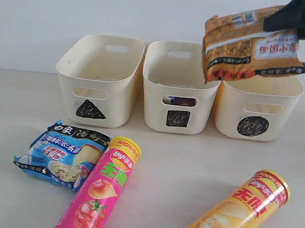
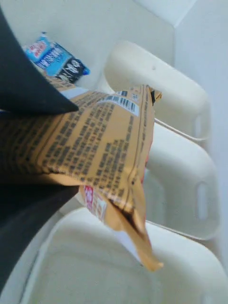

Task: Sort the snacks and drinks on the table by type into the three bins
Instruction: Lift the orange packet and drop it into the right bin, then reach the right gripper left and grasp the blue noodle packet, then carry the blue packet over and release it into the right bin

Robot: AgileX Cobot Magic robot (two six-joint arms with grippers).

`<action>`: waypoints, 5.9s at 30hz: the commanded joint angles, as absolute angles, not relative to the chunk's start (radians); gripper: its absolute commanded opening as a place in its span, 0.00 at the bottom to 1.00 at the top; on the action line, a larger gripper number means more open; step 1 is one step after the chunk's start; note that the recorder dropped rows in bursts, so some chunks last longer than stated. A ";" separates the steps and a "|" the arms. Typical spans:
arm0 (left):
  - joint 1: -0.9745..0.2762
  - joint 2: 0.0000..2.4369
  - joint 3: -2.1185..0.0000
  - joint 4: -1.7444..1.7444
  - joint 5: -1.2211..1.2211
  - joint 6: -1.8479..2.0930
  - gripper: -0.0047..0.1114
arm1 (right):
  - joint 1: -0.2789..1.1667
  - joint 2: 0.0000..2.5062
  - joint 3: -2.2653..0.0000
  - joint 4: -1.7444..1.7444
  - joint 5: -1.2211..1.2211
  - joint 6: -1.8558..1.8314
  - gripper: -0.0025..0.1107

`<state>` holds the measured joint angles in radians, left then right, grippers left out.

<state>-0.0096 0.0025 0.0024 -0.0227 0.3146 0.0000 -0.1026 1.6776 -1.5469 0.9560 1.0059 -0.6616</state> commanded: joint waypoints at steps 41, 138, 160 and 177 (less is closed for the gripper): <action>-0.009 0.000 0.000 -0.030 0.307 0.000 0.08 | -0.081 1.919 -1.739 0.831 0.707 -0.862 0.51; -0.009 0.000 0.000 -0.030 0.307 0.000 0.08 | 1.147 2.233 -1.506 1.686 -0.417 -2.128 0.72; -0.009 0.000 0.000 -0.030 0.307 0.000 0.08 | 1.038 2.348 -1.595 1.650 -0.404 -2.128 0.05; -0.009 0.000 0.000 -0.030 0.307 0.000 0.08 | 1.225 2.113 -1.549 1.548 -0.660 -2.128 0.02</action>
